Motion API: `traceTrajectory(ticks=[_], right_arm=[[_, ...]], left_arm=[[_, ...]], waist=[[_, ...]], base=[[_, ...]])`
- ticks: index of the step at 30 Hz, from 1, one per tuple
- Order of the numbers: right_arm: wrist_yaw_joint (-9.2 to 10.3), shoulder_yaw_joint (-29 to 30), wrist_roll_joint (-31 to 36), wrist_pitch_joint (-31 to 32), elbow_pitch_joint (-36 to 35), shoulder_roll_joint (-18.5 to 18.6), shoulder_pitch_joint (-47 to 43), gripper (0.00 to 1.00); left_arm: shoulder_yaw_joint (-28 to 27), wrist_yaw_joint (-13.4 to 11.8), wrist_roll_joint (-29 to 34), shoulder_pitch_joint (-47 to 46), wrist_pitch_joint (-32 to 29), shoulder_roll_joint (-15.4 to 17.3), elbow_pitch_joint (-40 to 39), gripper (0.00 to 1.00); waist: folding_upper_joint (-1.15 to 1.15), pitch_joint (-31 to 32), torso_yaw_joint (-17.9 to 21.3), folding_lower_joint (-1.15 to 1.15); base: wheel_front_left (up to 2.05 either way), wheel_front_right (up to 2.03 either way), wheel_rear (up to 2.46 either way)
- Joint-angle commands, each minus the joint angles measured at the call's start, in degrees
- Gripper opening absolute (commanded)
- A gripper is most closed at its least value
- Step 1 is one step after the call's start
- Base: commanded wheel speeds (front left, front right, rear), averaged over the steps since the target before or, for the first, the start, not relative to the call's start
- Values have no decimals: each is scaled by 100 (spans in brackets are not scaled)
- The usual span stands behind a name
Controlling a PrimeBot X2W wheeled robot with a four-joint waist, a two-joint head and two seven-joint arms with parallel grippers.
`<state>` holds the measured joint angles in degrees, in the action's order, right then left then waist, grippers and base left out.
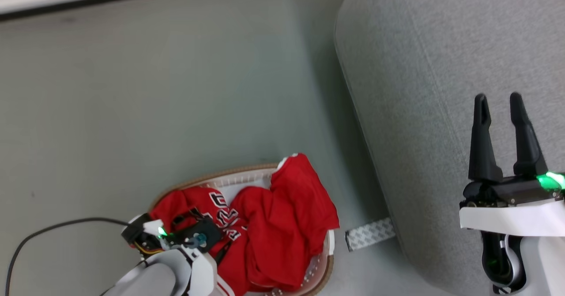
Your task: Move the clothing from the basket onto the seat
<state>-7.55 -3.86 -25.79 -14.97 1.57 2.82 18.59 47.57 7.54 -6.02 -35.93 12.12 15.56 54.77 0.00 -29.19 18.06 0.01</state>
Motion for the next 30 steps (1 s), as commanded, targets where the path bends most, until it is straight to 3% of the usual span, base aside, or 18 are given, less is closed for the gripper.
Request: traceTrajectory(ticks=[1,15,28,29,30], right_arm=[[12,4,-2,-21,-115,2,126,100],[12,-160,61,-21,-691,1,420,100],[12,-329,-135,-21,-728,0,468,100],[12,-333,-135,-21,-733,0,471,100],[12,-334,-136,-21,-734,0,474,100]], left_arm=[[275,-8,57,-176,-58,37,195,100],[1415,-8,390,-1170,-379,-58,1356,100],[1764,-9,422,-1603,-905,-79,1805,100],[1783,-9,363,-1600,-869,-77,1818,73],[1794,-9,317,-1578,-828,-86,1819,34]], waist=[[0,-353,79,-1],[0,-1334,251,-1],[0,-1873,450,-1],[0,-1891,463,-1],[0,-1897,465,-1]], base=[[0,0,0],[0,0,0],[0,0,0],[0,0,0],[0,0,0]])
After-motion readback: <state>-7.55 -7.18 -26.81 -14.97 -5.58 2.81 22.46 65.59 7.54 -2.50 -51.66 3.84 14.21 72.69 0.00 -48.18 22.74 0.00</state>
